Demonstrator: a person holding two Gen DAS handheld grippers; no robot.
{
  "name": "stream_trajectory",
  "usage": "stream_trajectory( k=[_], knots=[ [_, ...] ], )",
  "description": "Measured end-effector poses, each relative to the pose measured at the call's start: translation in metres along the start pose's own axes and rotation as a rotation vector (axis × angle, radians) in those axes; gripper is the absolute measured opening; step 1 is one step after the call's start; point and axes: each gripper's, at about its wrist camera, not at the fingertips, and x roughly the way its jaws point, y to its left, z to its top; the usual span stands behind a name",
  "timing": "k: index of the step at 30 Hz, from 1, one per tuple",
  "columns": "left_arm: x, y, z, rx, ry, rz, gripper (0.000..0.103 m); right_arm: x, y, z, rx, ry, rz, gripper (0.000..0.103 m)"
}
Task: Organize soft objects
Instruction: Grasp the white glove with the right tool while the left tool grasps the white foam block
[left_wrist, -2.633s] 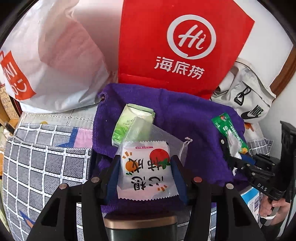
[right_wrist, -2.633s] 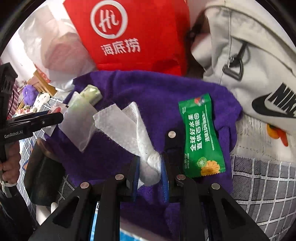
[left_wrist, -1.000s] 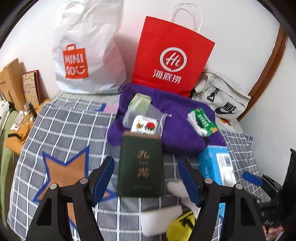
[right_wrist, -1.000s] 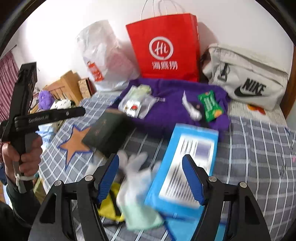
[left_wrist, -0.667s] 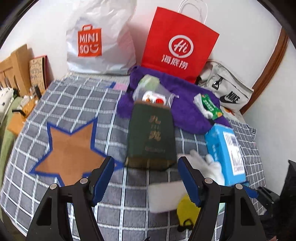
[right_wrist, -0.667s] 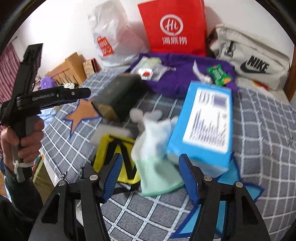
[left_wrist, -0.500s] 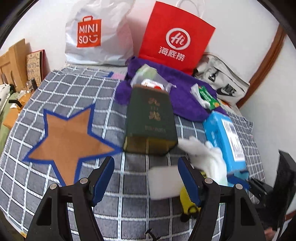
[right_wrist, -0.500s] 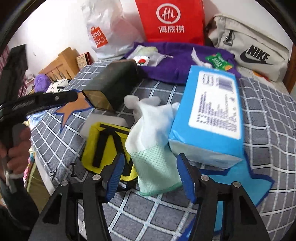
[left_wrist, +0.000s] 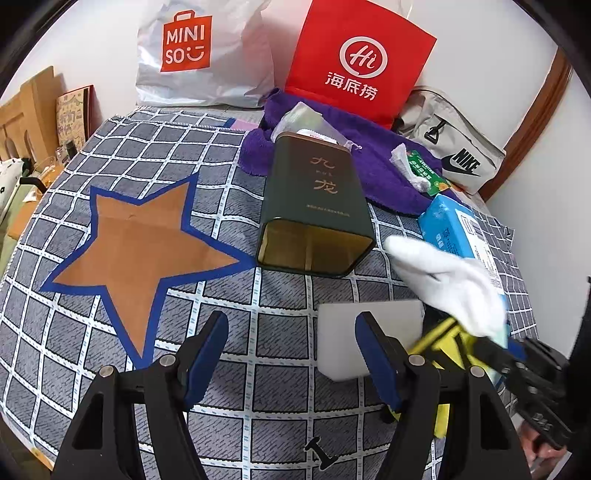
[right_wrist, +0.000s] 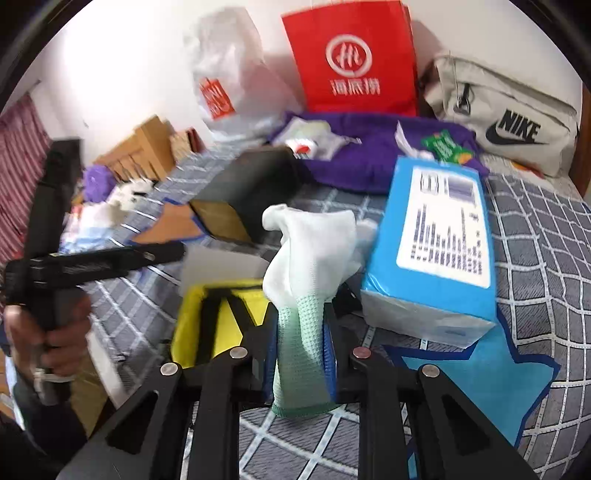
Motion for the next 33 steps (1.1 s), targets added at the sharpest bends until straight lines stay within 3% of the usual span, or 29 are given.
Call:
stream_trajectory(
  k=[4,7,13,16,18,19,21,23,26,28,30,33],
  knots=[
    [0.0,-0.003,-0.004,-0.002,0.008,-0.011,0.069,-0.015,-0.002,0.0,0.007,-0.033,0.021,0.021],
    [0.0,-0.007,-0.009,0.011,0.012,-0.009,0.069,-0.025,-0.008,-0.006,0.009,-0.041,-0.015,0.021],
    [0.002,-0.01,-0.013,0.006,0.015,-0.003,0.069,-0.013,-0.014,-0.027,0.004,0.033,-0.03,0.022],
    [0.001,-0.013,-0.016,0.019,0.018,0.0,0.069,-0.003,-0.011,-0.035,-0.014,0.079,-0.024,0.029],
    [0.0,-0.014,-0.017,0.023,0.017,0.0,0.069,-0.002,-0.012,-0.036,-0.012,0.092,-0.02,0.041],
    [0.0,-0.014,-0.017,0.022,0.016,-0.002,0.069,-0.004,-0.014,-0.036,-0.004,0.084,-0.019,0.044],
    [0.0,-0.014,-0.017,0.017,0.014,-0.003,0.069,-0.008,-0.018,-0.031,0.031,0.054,-0.003,0.061],
    [0.0,-0.014,-0.017,0.012,0.016,-0.01,0.069,-0.008,-0.021,-0.026,0.059,0.026,0.008,0.069],
    [0.004,-0.017,-0.017,0.012,0.022,-0.027,0.069,0.008,-0.02,-0.018,0.058,0.046,-0.02,0.069],
    [0.006,-0.021,-0.016,0.019,0.022,-0.044,0.069,0.019,-0.018,-0.017,0.041,0.069,-0.021,0.065],
    [0.008,-0.025,-0.017,0.029,0.022,-0.063,0.069,0.023,-0.016,-0.019,0.019,0.073,-0.013,0.029],
    [0.014,-0.034,-0.016,0.049,0.03,-0.063,0.071,0.013,-0.018,-0.021,0.016,0.064,-0.014,0.015]
  ],
)
